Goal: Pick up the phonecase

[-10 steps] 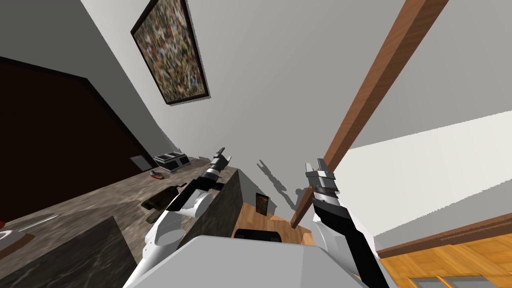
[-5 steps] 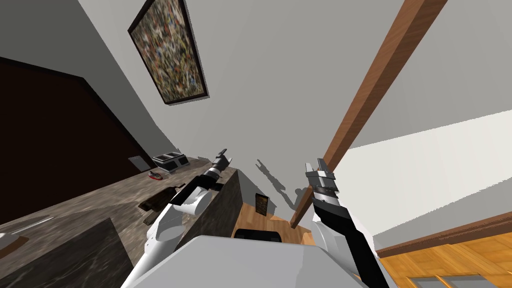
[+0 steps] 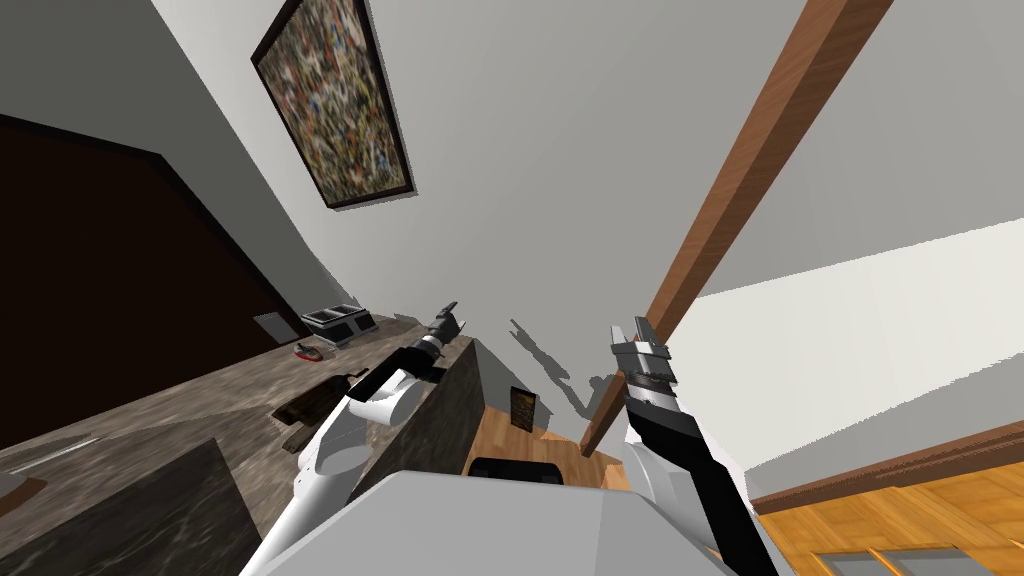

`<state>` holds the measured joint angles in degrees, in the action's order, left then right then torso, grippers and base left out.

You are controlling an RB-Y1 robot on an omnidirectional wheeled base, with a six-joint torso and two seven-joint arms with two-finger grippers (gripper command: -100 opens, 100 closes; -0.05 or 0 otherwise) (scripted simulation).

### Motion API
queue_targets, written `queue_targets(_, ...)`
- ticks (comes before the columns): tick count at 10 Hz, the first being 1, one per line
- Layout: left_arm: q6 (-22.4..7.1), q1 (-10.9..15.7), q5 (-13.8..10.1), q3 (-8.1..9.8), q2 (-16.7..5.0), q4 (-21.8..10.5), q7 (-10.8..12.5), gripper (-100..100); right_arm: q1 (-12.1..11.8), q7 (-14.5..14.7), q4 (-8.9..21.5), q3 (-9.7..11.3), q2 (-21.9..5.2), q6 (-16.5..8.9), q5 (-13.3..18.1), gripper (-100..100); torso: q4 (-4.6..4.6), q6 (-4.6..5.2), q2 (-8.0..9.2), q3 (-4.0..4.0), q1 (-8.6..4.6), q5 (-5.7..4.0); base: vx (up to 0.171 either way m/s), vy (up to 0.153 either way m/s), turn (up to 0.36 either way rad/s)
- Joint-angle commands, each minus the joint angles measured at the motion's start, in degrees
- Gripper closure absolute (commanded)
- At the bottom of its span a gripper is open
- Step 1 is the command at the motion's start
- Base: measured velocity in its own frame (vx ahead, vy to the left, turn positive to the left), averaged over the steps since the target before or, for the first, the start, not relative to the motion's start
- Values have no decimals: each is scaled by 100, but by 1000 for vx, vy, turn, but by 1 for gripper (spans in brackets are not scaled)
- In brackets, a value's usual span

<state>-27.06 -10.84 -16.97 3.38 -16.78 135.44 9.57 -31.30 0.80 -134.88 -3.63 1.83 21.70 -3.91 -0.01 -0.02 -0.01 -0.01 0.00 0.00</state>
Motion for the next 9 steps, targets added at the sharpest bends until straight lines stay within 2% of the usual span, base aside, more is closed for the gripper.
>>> queue_targets(1,-286,116,-93,44,-62,-48,-3,-100,0,0,0,0,0,0,0,0,0,0,0,0,0,0,4,-2,-13)
queue_targets(9,-1501,281,-271,124,-182,-163,-31,-100,0,0,0,0,0,0,0,0,0,0,-1,0,2,1,2,0,-6)
